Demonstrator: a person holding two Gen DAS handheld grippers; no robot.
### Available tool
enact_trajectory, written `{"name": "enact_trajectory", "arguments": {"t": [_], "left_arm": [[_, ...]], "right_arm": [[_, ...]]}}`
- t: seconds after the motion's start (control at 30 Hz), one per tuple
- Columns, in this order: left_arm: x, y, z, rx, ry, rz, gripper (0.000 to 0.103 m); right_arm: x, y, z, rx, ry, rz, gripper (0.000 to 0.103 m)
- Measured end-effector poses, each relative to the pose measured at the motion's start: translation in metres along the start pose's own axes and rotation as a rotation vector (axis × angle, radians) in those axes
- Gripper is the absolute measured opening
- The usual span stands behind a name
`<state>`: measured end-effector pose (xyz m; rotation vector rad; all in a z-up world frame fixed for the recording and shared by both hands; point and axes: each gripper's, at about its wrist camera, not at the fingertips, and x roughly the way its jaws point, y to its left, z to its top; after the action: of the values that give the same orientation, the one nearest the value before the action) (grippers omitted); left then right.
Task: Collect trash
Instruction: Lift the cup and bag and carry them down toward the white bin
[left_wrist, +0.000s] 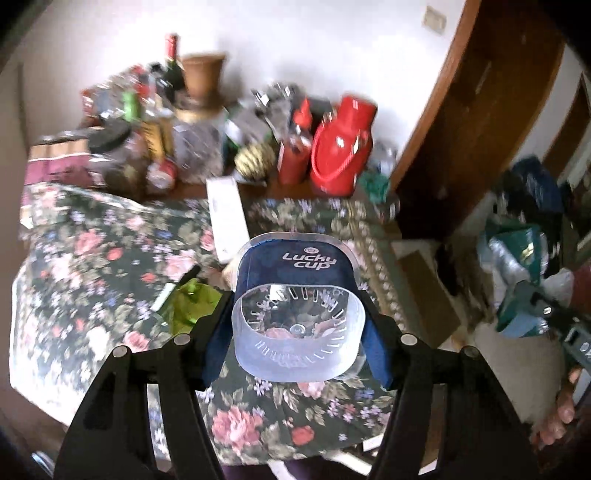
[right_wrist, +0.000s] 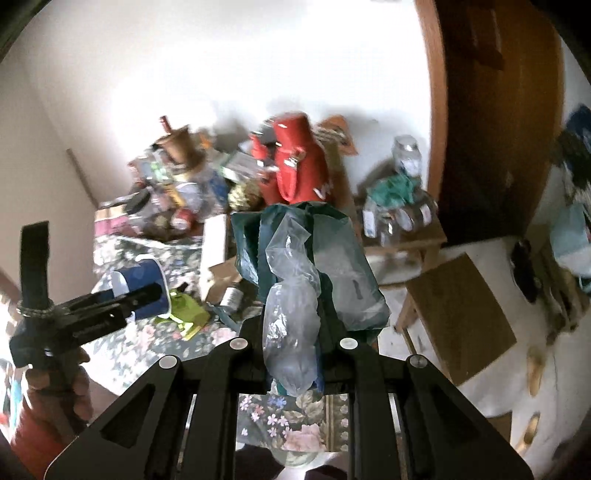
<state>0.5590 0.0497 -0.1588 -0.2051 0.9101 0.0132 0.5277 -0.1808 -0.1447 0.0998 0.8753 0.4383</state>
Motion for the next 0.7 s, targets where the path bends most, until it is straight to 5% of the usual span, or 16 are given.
{"name": "enact_trajectory", "arguments": {"t": [0.33, 0.7], "left_arm": [[-0.103, -0.012, -0.034, -0.043, -0.2, 0.115, 0.062], [-0.181, -0.006, -0.07, -0.009, -0.335, 0.043, 0.062]], "right_arm": [[-0.045, 0.033, -0.007, -0.117, -0.087, 0.103, 0.014], [-0.094, 0.077, -0.047, -0.118, -0.155, 0.08, 0.014]]}}
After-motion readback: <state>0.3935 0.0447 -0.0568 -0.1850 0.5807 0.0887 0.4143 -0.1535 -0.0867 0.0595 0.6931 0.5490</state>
